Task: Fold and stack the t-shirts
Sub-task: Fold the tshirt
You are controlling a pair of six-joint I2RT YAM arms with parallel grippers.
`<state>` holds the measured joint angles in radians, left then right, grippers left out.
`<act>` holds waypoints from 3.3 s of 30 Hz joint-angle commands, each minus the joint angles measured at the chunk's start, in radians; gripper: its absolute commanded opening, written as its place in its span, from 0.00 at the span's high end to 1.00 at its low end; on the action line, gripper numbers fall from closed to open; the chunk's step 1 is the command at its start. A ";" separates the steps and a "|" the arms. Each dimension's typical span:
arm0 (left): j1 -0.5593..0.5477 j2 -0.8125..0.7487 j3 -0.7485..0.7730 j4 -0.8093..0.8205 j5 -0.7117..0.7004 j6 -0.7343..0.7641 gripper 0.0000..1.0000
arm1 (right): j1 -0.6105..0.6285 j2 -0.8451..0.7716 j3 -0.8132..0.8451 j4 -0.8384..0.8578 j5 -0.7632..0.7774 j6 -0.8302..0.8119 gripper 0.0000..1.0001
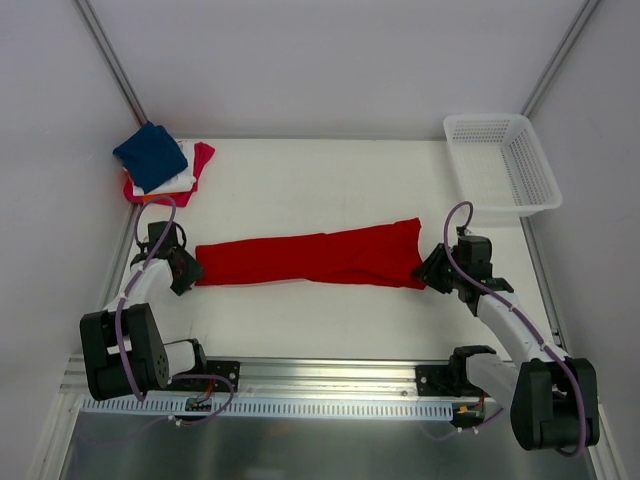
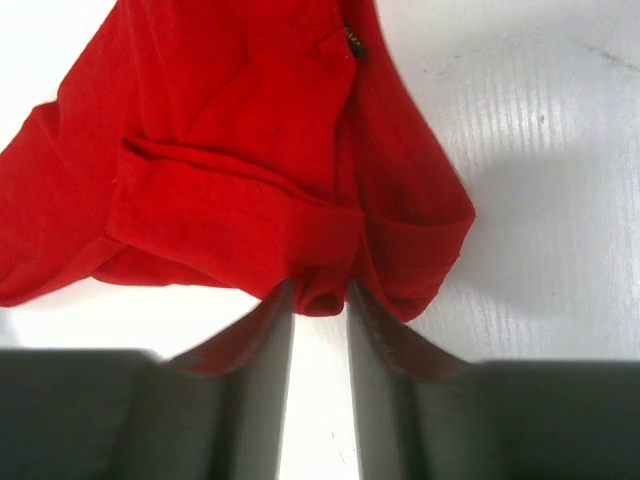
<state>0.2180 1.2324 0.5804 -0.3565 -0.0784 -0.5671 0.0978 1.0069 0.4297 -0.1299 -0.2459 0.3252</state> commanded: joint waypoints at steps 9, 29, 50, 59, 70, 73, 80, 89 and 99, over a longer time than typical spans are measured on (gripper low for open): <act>0.011 -0.071 0.016 0.004 0.000 -0.011 0.47 | -0.010 -0.050 0.027 -0.056 0.059 -0.031 0.46; -0.017 -0.059 0.157 -0.030 0.118 0.015 0.50 | 0.149 0.253 0.362 -0.030 -0.004 -0.072 0.46; -0.249 0.180 0.200 0.050 0.039 -0.004 0.52 | 0.226 0.525 0.471 0.015 -0.039 -0.101 0.48; -0.298 0.208 0.208 0.053 -0.049 0.035 0.53 | 0.333 0.515 0.486 -0.115 0.204 -0.207 0.49; -0.345 0.216 0.291 -0.004 -0.159 0.101 0.51 | 0.491 0.567 0.679 -0.318 0.546 -0.397 0.49; -0.350 0.226 0.311 -0.007 -0.176 0.111 0.51 | 0.500 0.584 0.710 -0.332 0.576 -0.417 0.49; -0.371 0.256 0.309 -0.016 -0.189 0.128 0.50 | 0.510 0.588 0.710 -0.323 0.623 -0.446 0.49; -0.388 0.257 0.266 -0.016 -0.172 0.113 0.50 | 0.508 0.611 0.666 -0.281 0.622 -0.436 0.49; -0.394 0.266 0.245 -0.015 -0.150 0.092 0.49 | 0.497 0.628 0.583 -0.180 0.590 -0.353 0.48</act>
<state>-0.1650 1.4857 0.8330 -0.3569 -0.2436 -0.4614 0.6006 1.6295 1.0351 -0.3653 0.3531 -0.0731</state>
